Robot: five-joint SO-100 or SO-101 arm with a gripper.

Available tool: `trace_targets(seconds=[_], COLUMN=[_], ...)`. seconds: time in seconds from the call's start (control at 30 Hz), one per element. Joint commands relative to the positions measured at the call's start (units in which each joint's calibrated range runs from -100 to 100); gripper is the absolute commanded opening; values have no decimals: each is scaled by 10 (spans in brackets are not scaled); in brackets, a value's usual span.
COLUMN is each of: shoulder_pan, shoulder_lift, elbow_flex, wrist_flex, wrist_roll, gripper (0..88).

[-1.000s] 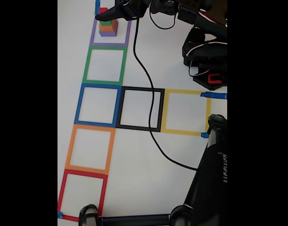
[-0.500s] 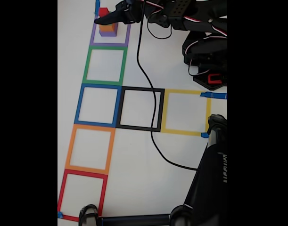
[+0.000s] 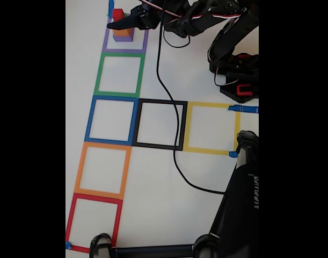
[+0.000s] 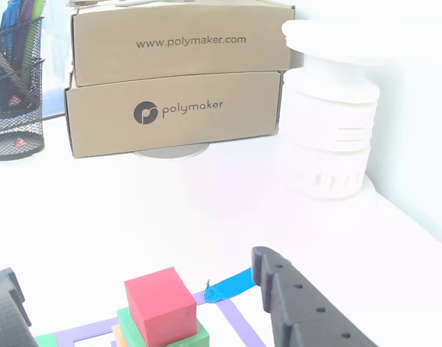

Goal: Tower of hanoi

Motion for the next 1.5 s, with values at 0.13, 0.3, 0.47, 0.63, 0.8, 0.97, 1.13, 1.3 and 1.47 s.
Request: trace_targets(seconds=[0.13,0.3,0.47,0.63,0.8,0.97,1.13,1.3,1.47], shoulder_pan=[-8,-8,-3,-4,-18,-35,-49,-53,-54], shoulder_lift=[87,138,168,192,212,230,246,252,254], elbow_flex=[-35,-77,-96,-99,-104,-115,-132,-143,-143], wrist_flex=[-82,-91,-99,-112,-114,-120,-120,-121,-121], wrist_roll=[0,0,0,0,0,0,0,0,0], gripper=[394,392,391,369,350,327,309,287,239])
